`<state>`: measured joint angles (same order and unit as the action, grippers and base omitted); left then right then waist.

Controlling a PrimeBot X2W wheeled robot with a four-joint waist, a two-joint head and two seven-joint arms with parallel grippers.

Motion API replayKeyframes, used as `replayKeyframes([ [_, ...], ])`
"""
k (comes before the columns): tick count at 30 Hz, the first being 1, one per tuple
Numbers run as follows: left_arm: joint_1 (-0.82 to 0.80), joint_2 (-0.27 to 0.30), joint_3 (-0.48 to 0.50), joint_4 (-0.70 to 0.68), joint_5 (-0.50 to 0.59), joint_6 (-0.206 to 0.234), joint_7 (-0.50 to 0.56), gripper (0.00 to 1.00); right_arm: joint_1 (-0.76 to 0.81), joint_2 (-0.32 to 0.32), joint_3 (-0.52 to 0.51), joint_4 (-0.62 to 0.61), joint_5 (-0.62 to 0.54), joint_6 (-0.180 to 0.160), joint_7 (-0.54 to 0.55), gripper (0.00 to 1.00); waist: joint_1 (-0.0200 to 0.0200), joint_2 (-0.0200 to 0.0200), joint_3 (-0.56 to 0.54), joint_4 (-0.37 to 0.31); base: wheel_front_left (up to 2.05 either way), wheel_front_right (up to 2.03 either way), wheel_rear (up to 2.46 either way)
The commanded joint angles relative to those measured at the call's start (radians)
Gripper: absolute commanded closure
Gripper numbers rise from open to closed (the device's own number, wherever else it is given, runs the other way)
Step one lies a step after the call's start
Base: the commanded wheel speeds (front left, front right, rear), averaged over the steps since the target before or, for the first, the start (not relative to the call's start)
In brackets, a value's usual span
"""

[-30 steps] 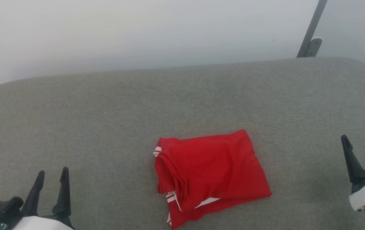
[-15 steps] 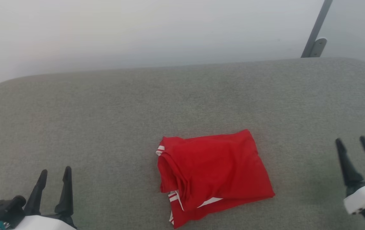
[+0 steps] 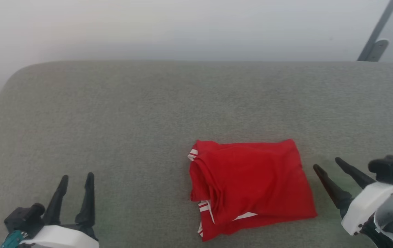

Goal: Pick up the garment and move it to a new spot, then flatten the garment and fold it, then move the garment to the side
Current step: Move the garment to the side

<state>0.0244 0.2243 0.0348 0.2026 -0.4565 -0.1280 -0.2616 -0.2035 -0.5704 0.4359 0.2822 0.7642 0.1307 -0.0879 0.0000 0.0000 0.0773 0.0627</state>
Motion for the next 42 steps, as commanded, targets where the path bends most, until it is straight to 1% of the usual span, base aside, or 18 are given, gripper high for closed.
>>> replayKeyframes([
  [1,-0.015,-0.004,-0.005,-0.001,0.012,-0.002,-0.004,0.0,-0.022,-0.015,0.024,-0.008,0.024,0.0,0.031,0.0,0.0,0.0,0.013,0.022,0.0,0.0,0.0],
  [7,-0.031,-0.022,-0.026,0.004,0.012,-0.002,-0.004,0.0,-0.071,-0.069,0.109,-0.004,0.109,0.0,0.2,0.0,0.0,0.0,0.035,0.061,0.0,0.0,0.0],
  [8,-0.033,-0.027,-0.031,0.005,0.011,-0.002,-0.004,0.0,-0.081,-0.084,0.125,-0.002,0.108,0.0,0.232,0.0,0.0,0.0,0.04,0.067,0.0,0.0,0.0],
  [11,-0.038,-0.032,-0.042,0.009,0.015,-0.002,-0.004,0.0,-0.104,-0.1,0.15,0.017,0.13,0.0,0.327,0.0,0.0,0.0,0.054,0.086,0.0,0.0,0.0],
  [12,-0.042,-0.034,-0.045,0.011,0.016,-0.002,-0.004,0.0,-0.114,-0.102,0.157,0.02,0.136,0.0,0.352,0.0,0.0,0.0,0.058,0.091,0.0,0.0,0.0],
  [13,-0.051,-0.039,-0.049,0.013,0.017,-0.002,-0.004,0.0,-0.127,-0.101,0.161,0.039,0.154,0.0,0.406,0.0,0.0,0.0,0.067,0.102,0.0,0.0,0.0],
  [15,-0.057,-0.044,-0.053,0.014,0.017,-0.002,-0.004,0.0,-0.139,-0.1,0.174,0.045,0.154,0.0,0.455,0.0,0.0,0.0,0.075,0.113,0.0,0.0,0.0],
  [20,-0.068,-0.052,-0.057,0.016,0.021,-0.002,-0.004,0.0,-0.163,-0.066,0.186,0.093,0.182,0.0,0.569,0.0,0.0,0.0,0.09,0.131,0.0,0.0,0.0],
  [21,-0.07,-0.053,-0.059,0.016,0.022,-0.002,-0.004,0.0,-0.17,-0.063,0.194,0.096,0.179,0.0,0.586,0.51,0.0,0.0,0.093,0.134,0.0,0.0,0.0],
  [22,-0.073,-0.054,-0.06,0.017,0.023,-0.002,-0.004,0.0,-0.175,-0.059,0.197,0.095,0.179,0.0,0.598,0.93,0.0,0.0,0.097,0.137,0.0,0.0,0.0],
  [23,-0.075,-0.056,-0.061,0.017,0.023,-0.002,-0.004,0.0,-0.18,-0.052,0.196,0.094,0.187,0.0,0.605,1.0,0.0,0.0,0.099,0.139,0.0,0.0,0.0],
  [27,-0.078,-0.058,-0.058,0.021,0.025,-0.002,-0.004,0.0,-0.191,-0.054,0.19,0.088,0.185,0.0,0.614,1.0,0.0,0.0,0.105,0.139,0.0,0.0,0.0],
  [32,-0.092,-0.059,-0.051,0.012,0.029,-0.002,-0.004,0.0,-0.214,-0.079,0.154,0.072,0.179,-0.001,0.603,1.0,0.0,0.0,0.114,0.121,0.0,0.0,0.0],
  [37,-0.114,-0.058,-0.06,0.006,0.039,-0.002,-0.004,0.0,-0.233,-0.127,0.102,0.068,0.166,-0.001,0.589,1.0,0.0,0.0,0.128,0.083,0.0,0.0,0.0],
  [42,-0.153,-0.059,-0.069,0.005,0.051,-0.002,-0.004,0.0,-0.261,-0.171,0.047,0.071,0.169,-0.001,0.567,1.0,0.0,0.0,0.15,0.03,0.0,0.0,0.0],
])
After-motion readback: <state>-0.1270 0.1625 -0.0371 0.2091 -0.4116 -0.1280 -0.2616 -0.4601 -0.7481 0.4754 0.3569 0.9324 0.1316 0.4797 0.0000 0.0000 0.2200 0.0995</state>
